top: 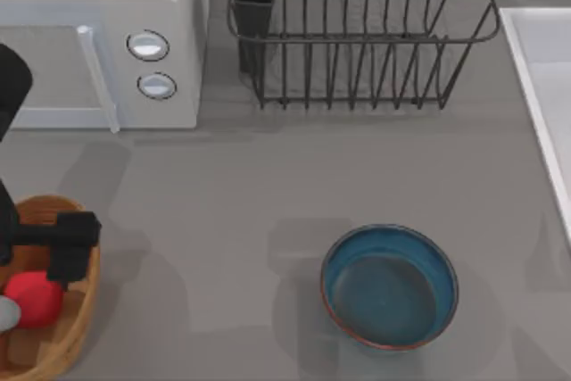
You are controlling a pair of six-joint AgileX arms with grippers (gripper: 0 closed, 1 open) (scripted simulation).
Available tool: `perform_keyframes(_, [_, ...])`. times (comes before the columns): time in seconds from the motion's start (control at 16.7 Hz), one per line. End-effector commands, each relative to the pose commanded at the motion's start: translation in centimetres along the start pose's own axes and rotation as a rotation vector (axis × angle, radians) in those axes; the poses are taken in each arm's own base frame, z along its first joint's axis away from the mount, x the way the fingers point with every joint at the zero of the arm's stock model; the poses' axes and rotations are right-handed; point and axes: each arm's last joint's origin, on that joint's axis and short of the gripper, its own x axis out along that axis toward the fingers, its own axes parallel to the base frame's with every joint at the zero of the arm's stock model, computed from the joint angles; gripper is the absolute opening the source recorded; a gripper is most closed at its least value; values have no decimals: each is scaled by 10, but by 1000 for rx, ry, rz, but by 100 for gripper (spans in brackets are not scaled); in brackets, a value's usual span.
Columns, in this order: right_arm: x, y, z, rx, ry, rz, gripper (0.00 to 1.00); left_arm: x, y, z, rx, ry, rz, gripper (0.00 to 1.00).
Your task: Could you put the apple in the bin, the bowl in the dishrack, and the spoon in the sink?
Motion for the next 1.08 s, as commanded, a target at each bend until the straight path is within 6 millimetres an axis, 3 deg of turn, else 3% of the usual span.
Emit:
perform_keyframes(0.42, [0,0,0,0,0,0,100,-1,0,1,-7,8,2,100])
perform_keyframes(0.6, [0,0,0,0,0,0,100,-5,-1,5,-85,70,17,100])
perform_keyframes(0.84, [0,0,0,0,0,0,100,-12,-6,20,-333,225,79,100])
perform_keyframes(1.08, [0,0,0,0,0,0,100,-11,-13,42,-739,385,215,100])
